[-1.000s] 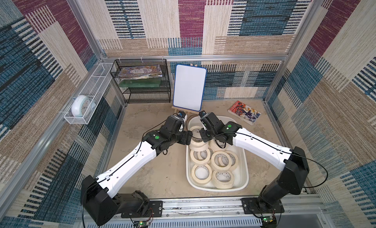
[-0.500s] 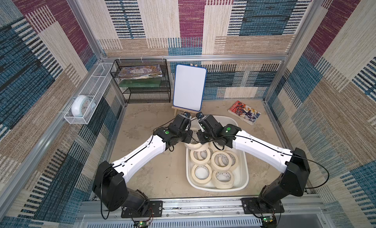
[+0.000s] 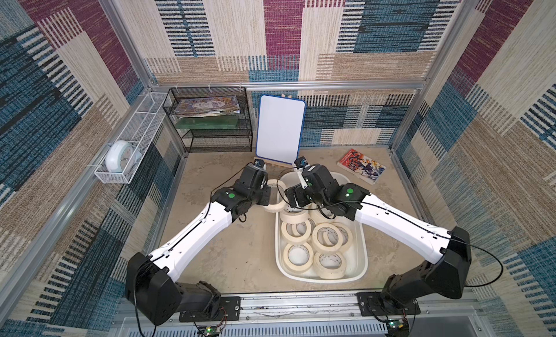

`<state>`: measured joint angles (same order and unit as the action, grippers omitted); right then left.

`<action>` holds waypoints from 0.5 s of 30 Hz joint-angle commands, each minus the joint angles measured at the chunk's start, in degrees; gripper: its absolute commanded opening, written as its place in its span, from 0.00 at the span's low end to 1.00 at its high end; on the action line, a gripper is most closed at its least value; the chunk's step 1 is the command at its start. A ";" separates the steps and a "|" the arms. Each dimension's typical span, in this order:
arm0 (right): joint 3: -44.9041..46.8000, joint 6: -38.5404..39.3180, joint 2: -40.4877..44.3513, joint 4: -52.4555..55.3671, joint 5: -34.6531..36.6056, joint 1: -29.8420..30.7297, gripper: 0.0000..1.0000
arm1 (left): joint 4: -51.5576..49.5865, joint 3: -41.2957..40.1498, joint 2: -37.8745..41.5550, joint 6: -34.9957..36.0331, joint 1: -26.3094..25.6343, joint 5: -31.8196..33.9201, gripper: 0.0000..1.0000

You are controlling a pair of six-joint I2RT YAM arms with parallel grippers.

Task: Take out the art tape in the storage box
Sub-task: Pick up the art tape from the storage box, then place the art tape at the center of the board.

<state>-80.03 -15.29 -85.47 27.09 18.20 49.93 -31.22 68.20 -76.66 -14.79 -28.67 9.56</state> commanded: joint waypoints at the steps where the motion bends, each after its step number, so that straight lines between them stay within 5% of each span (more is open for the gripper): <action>1: 0.20 0.55 2.22 -1.33 5.33 -1.40 0.99 | 1.05 -1.47 2.23 -0.04 5.23 -0.24 0.00; 10: 8.09 -0.01 8.72 -1.07 2.62 -7.87 0.99 | 6.13 -4.86 -6.88 3.65 29.80 -7.21 0.00; 15: 11.66 0.40 11.94 -0.08 0.56 -9.35 0.99 | 10.35 -1.68 -17.34 1.94 37.30 -10.17 0.00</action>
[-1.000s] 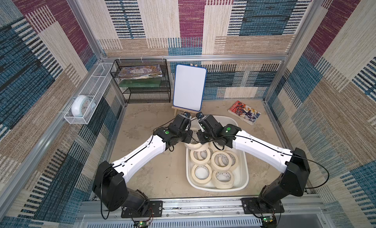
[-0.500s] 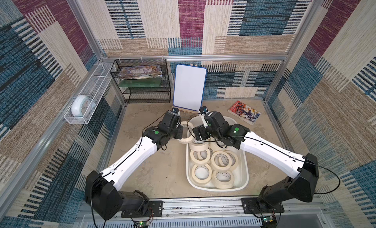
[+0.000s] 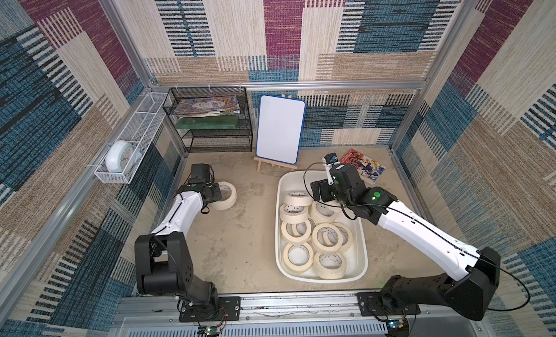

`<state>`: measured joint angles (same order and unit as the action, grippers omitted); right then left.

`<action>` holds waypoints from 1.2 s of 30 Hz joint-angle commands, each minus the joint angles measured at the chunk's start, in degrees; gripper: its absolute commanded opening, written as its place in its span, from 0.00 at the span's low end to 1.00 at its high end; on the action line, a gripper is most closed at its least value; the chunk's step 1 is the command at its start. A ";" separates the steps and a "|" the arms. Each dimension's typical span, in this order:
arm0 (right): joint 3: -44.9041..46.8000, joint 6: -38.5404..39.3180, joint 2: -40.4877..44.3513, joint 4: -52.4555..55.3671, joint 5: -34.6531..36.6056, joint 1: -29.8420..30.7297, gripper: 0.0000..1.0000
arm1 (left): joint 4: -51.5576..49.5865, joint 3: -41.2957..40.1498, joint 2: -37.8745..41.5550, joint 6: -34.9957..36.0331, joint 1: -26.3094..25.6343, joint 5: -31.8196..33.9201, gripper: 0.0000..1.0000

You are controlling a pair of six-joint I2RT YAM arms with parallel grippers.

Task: Take out the art tape in the storage box
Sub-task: Place the art tape at the center of the board.

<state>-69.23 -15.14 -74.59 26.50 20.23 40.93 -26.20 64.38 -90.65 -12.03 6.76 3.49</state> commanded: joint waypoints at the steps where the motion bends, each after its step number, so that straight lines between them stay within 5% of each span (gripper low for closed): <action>1: 1.42 0.41 1.55 0.83 -1.35 -0.60 0.99 | 5.23 3.73 -5.71 -0.57 2.82 -4.28 0.00; 9: 6.03 0.83 4.76 1.39 -1.79 -3.68 0.99 | 1.25 15.73 -20.35 0.94 7.98 -3.73 0.00; 19: 10.11 0.37 6.03 0.14 -4.09 -6.93 0.99 | -0.22 16.89 -24.04 2.21 9.34 0.20 0.00; 31: 9.62 1.63 4.16 -1.32 -8.82 -8.71 0.99 | -2.75 17.20 -23.17 2.80 9.27 1.00 0.72; 36: 5.39 1.36 -1.65 -0.87 -12.05 -8.67 0.99 | -5.22 16.73 -16.94 3.33 8.37 1.54 0.79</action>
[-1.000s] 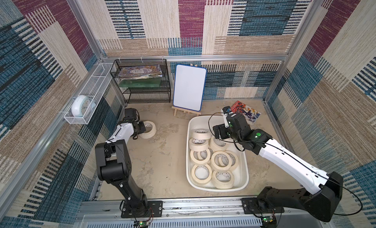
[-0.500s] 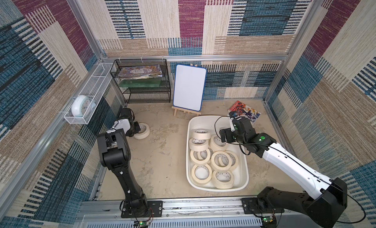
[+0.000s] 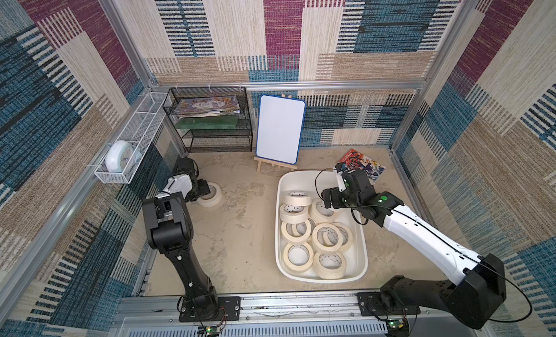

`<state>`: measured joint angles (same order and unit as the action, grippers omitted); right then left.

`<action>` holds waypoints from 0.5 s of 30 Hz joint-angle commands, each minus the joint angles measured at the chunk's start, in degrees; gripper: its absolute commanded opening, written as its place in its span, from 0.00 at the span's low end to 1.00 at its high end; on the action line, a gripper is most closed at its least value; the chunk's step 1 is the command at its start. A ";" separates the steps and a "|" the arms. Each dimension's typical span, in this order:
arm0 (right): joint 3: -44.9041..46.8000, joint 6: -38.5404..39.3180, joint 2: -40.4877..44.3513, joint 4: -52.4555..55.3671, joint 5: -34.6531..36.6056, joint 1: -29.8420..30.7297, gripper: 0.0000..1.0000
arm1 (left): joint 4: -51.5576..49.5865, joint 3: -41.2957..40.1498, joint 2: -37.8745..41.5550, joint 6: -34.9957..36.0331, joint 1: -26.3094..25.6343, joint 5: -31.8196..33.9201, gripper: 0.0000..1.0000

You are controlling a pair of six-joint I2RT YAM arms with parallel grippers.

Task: Take out the art tape in the storage box
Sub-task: Place the art tape at the center of the board, then adjust the art tape in the storage box.

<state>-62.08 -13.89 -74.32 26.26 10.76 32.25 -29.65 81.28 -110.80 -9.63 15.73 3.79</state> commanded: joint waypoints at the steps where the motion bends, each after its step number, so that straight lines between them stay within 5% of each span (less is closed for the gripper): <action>1: -2.65 -0.12 -2.95 -0.26 -1.58 -0.07 0.99 | -1.92 -0.91 5.33 0.89 -0.93 1.18 0.80; 5: -4.62 -0.02 -5.88 1.00 1.25 -1.97 0.93 | -2.22 -4.97 13.58 0.63 -3.42 0.12 0.82; 11: -4.73 1.77 -10.10 0.37 -9.24 -6.44 0.64 | -2.90 -11.74 22.55 -0.34 -10.67 -3.40 0.83; 15: -3.85 3.33 -13.63 -0.33 -15.11 -8.36 0.64 | -3.81 -13.68 27.20 -0.99 -16.42 -7.83 0.84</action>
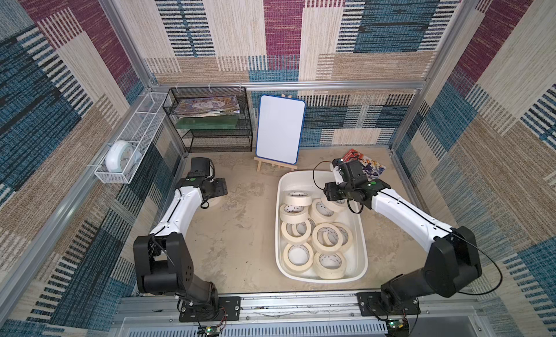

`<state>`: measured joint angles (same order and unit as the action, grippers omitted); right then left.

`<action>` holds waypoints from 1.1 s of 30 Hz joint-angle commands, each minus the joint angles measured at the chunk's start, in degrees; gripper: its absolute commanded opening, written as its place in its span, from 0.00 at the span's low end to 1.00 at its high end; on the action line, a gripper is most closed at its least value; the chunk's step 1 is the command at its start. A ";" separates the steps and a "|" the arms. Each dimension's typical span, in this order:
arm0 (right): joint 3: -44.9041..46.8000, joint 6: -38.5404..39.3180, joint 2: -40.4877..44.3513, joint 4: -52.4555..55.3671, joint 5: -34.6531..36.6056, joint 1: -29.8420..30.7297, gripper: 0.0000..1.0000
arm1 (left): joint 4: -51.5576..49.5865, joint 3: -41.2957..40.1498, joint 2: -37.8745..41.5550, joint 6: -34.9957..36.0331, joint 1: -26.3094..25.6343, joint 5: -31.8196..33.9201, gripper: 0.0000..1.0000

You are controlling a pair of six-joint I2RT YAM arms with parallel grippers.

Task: Take out the art tape in the storage box
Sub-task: Adjust the art tape in the storage box.

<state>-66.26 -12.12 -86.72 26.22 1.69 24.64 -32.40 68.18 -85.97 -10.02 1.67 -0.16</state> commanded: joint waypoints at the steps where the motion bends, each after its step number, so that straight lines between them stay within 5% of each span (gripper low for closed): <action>1: 0.81 1.94 -1.96 -1.18 -6.79 -1.23 0.65 | -1.60 -0.60 3.42 -0.76 -3.87 -4.26 0.84; 7: 1.48 4.99 -6.50 -3.88 -8.41 -4.50 0.82 | -3.08 -1.85 10.29 -1.35 -7.12 -6.51 0.83; 12: -1.25 8.60 -11.87 -0.73 -14.96 -5.06 0.80 | -2.11 -4.36 13.17 -1.27 -7.12 -6.28 0.83; 14: -0.68 8.37 -12.01 -0.95 -15.96 -5.06 0.68 | -2.00 -4.66 13.24 -1.35 -7.12 -6.14 0.83; 19: -0.44 8.75 -8.06 0.95 -13.12 -4.98 0.12 | -1.77 -4.35 12.41 -1.82 -7.12 -6.69 0.83; 21: -1.42 7.90 -5.71 3.81 -9.71 -4.04 0.01 | -1.79 -4.20 12.23 -1.84 -7.12 -6.69 0.82; 25: -2.47 5.83 -0.04 8.68 -4.13 2.21 0.00 | -1.97 -4.20 12.43 -1.67 -7.12 -6.30 0.82; 33: 4.94 -2.53 3.60 13.69 -4.42 16.17 0.00 | -2.13 -4.46 13.46 -1.84 -7.12 -5.89 0.82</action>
<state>-62.96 -10.87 -82.87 36.84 -4.12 38.76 -34.35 63.70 -72.79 -11.60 -5.43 -5.91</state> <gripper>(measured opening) 0.231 0.824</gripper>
